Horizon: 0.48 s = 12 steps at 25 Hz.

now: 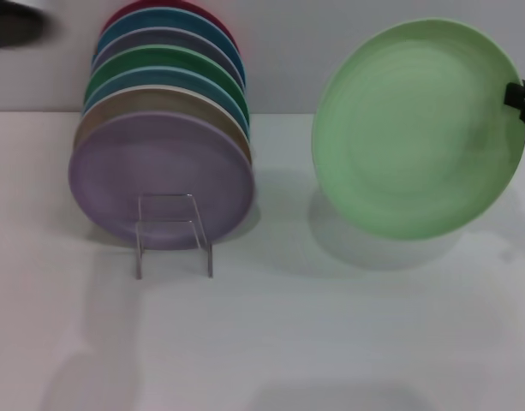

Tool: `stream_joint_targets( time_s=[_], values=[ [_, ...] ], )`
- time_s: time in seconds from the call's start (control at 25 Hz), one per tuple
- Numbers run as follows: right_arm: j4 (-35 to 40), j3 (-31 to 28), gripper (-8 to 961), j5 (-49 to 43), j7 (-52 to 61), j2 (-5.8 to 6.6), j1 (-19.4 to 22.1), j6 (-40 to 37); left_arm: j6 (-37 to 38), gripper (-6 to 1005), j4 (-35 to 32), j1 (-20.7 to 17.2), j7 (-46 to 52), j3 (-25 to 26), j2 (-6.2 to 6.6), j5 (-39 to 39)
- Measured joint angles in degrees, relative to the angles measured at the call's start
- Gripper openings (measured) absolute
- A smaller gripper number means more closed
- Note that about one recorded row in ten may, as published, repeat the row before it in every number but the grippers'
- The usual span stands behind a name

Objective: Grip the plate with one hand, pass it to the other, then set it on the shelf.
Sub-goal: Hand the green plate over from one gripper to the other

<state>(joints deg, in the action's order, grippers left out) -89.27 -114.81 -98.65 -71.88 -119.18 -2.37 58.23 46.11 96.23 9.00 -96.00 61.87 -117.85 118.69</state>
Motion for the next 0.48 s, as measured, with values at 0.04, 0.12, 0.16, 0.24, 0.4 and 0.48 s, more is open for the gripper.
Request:
stream_joint_targets(
  time_s=[0.04, 0.12, 0.16, 0.24, 0.4, 0.48],
  values=[
    [0.0, -0.2, 19, 0.0, -0.2, 0.03, 0.0, 0.1, -3.2, 770, 2.6, -2.1, 8.4, 1.7, 0.36, 0.4],
    [0.0, -0.5, 19, -0.1, -0.6, 0.03, -0.1, 0.4, -9.4, 769, 5.5, -3.7, 16.7, 4.8, 0.83, -0.2],
    [0.1, -0.5, 19, -0.1, -0.6, 0.03, -0.3, 0.5, -15.9, 768, 7.3, -4.2, 21.7, 7.6, 1.06, -1.0],
    [0.3, -0.6, 19, -0.1, -0.7, 0.03, -0.5, 0.5, -31.2, 767, 9.7, -3.9, 26.4, 13.1, 0.65, -2.9],
    [0.4, -0.8, 19, 0.0, -1.5, 0.00, -0.7, 0.5, -71.3, 764, 11.8, 0.2, 29.1, 27.3, -0.25, -12.0],
    [0.4, -0.9, 19, 0.1, -1.9, -0.05, -0.6, 0.5, -78.4, 763, 11.4, 1.6, 29.8, 29.7, -0.19, -13.5]
  ],
)
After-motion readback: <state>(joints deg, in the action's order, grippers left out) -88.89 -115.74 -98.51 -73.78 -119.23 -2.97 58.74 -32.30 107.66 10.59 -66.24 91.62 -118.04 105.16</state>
